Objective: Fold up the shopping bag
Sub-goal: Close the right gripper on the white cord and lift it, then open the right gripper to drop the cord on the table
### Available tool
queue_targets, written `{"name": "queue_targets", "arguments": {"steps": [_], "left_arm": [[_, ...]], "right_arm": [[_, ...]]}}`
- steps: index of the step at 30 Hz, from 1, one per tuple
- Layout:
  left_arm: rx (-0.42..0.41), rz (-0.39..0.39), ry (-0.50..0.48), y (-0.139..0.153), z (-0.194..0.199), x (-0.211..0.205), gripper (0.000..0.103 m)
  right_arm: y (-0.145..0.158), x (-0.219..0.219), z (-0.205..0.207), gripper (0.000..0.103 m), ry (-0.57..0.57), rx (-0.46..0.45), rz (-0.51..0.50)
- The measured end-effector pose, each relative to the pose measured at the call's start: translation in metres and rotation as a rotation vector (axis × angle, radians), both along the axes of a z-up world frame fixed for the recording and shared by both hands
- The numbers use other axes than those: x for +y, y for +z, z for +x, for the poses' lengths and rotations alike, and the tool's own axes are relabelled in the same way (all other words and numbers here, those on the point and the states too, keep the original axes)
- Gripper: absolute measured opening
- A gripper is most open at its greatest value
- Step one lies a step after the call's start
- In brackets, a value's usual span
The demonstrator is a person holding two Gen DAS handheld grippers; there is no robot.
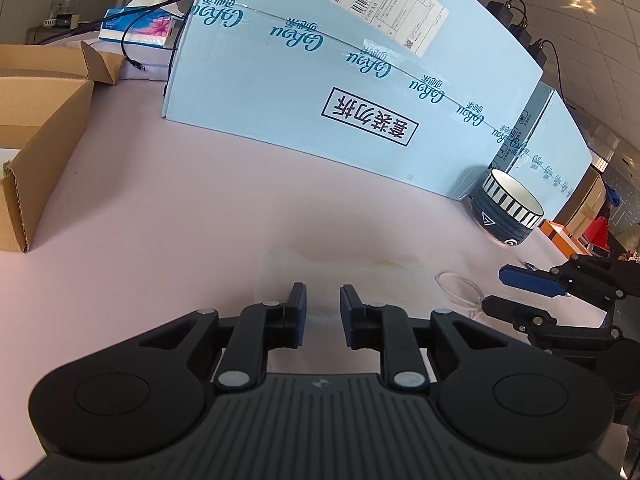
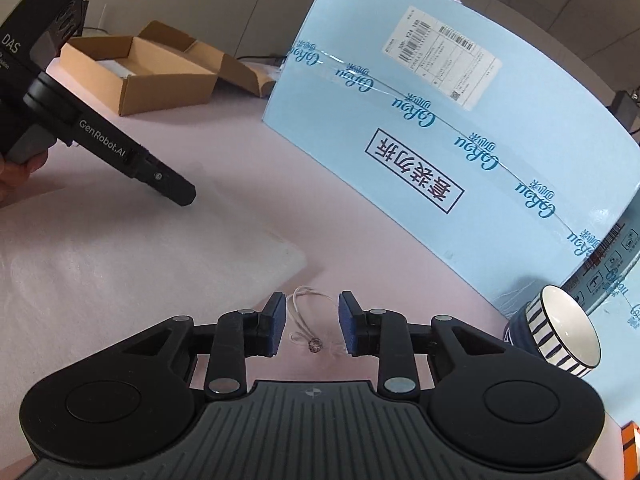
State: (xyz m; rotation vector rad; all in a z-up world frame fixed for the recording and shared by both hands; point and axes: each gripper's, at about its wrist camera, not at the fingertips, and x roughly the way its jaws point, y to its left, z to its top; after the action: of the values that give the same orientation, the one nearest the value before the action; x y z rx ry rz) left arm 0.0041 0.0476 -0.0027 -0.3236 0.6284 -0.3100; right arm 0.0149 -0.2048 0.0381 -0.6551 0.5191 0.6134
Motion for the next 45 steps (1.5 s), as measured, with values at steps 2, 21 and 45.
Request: {"name": "queue_targets", "arguments": {"steps": [2,21,45], "left_arm": [[-0.001,0.004,-0.003,0.0,0.0,-0.001,0.019],[-0.008,0.031,-0.011,0.001,-0.004,-0.003,0.021],[-0.185,-0.061,-0.031,0.023,-0.028,0.011,0.021]], "right_arm": [[-0.004,0.005,0.008,0.026,0.017,0.014,-0.068],[0.019,-0.019,0.08,0.003,-0.173,0.112,0.139],[0.035,-0.057,-0.102,0.041,-0.067,0.093,0.419]]}}
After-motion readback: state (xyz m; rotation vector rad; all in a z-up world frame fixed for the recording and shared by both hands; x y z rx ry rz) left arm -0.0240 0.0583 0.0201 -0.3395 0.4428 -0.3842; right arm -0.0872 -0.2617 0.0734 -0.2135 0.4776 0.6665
